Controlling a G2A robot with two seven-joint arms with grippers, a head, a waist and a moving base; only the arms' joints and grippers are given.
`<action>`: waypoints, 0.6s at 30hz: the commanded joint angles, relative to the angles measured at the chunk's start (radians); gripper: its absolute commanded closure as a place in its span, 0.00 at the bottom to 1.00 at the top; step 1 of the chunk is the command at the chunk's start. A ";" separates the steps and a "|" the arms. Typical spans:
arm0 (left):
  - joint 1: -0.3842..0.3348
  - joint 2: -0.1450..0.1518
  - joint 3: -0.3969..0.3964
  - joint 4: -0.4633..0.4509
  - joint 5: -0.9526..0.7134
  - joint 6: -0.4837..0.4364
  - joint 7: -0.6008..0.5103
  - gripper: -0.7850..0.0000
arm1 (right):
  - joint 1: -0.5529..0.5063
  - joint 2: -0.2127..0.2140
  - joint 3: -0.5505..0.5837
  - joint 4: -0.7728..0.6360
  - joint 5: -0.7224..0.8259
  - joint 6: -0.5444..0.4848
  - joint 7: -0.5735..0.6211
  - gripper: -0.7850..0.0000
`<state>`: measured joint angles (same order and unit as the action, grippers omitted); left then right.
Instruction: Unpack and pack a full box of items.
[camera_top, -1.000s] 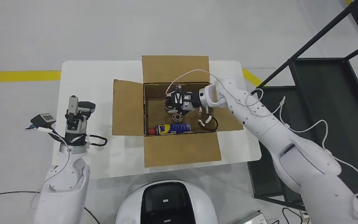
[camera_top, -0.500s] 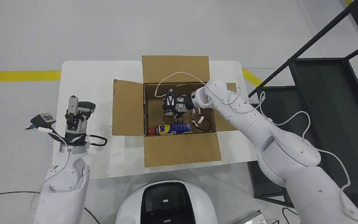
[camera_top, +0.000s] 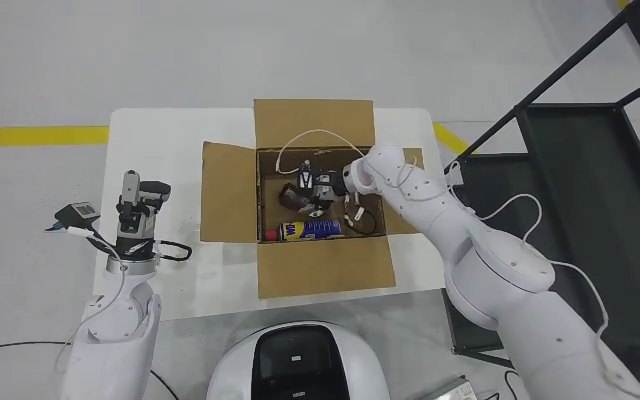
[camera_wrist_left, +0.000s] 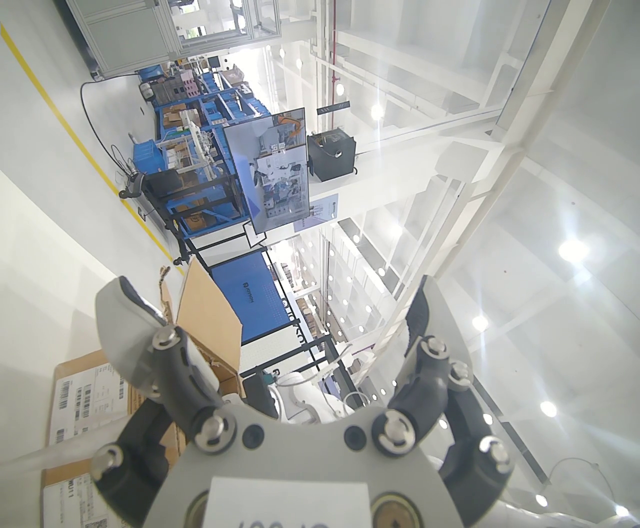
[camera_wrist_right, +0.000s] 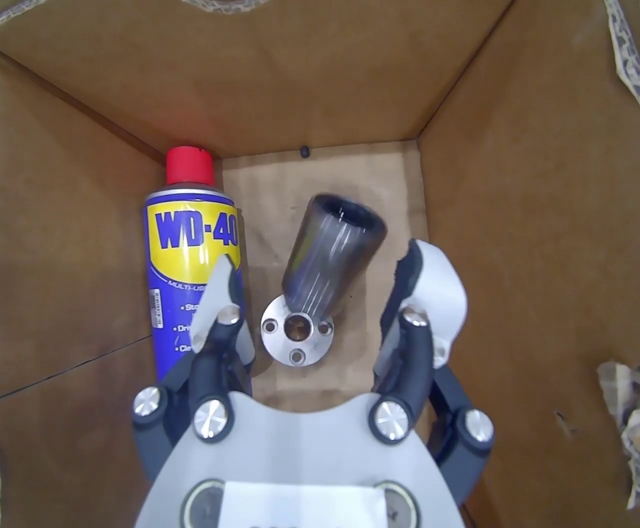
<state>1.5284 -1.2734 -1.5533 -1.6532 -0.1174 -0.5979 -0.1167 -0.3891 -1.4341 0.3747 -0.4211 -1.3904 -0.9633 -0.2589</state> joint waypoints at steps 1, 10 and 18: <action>0.000 0.000 0.000 0.000 0.000 0.000 0.000 0.00 | 0.003 -0.002 -0.001 0.014 -0.013 0.002 -0.022 0.00; 0.000 0.000 0.000 0.000 0.000 0.000 0.000 0.00 | 0.018 0.044 0.026 -0.029 -0.059 -0.049 -0.323 0.00; -0.003 0.002 -0.012 0.008 0.046 0.023 -0.004 0.00 | -0.020 0.154 0.023 -0.166 -0.117 -0.049 -0.549 0.00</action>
<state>1.5273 -1.2724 -1.5592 -1.6505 -0.0956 -0.5847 -0.1179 -0.4021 -1.2985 0.4010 -0.5624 -1.5028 -1.0123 -0.7909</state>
